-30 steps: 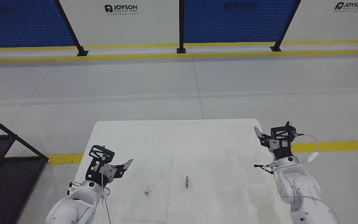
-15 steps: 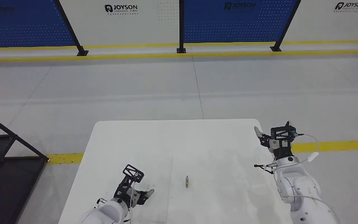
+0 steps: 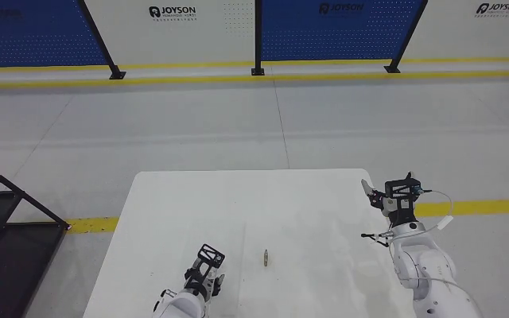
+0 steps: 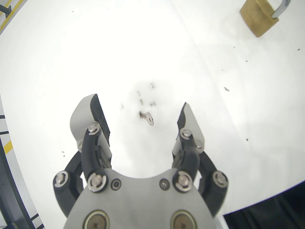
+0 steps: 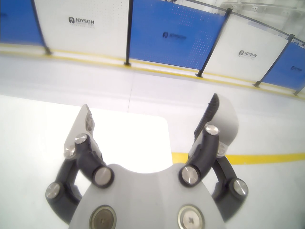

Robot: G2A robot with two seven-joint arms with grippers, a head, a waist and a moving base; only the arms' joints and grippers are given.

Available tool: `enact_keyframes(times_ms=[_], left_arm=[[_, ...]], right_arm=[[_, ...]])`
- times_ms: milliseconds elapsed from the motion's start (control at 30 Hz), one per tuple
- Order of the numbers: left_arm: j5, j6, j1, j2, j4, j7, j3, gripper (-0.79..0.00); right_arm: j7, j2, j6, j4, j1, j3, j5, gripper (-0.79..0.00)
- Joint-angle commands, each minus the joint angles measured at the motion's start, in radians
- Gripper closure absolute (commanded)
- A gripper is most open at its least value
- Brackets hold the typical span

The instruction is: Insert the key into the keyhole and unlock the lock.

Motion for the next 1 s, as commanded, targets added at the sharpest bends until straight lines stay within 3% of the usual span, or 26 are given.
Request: enact_keyframes(times_ms=[0, 67, 133, 167, 200, 600, 967], left_arm=[[-0.005, 0.005, -0.013, -0.002, 0.015, -0.004, 0.005, -0.517], [0.000, 0.013, -0.022, -0.004, 0.023, -0.006, 0.011, -0.329], [0.012, 0.020, -0.026, -0.005, 0.028, -0.007, 0.016, -0.283], [0.013, 0.025, -0.026, -0.006, 0.030, -0.010, 0.020, -0.179], [0.018, 0.025, -0.027, -0.007, 0.032, -0.013, 0.023, -0.148], [0.072, 0.056, -0.020, -0.011, 0.030, -0.028, 0.037, -0.342], [0.102, 0.039, 0.026, -0.007, 0.002, -0.008, 0.030, -0.323]], right_arm=[[0.000, 0.000, 0.000, 0.000, 0.000, 0.000, 0.000, -0.785], [0.000, 0.000, 0.000, 0.000, 0.000, 0.000, 0.000, -0.785], [0.000, 0.000, 0.000, 0.000, 0.000, 0.000, 0.000, -0.785], [0.000, 0.000, 0.000, 0.000, 0.000, 0.000, 0.000, -0.785], [0.000, 0.000, 0.000, 0.000, 0.000, 0.000, 0.000, -0.785], [0.000, 0.000, 0.000, 0.000, 0.000, 0.000, 0.000, -0.785], [0.000, 0.000, 0.000, 0.000, 0.000, 0.000, 0.000, -0.785]])
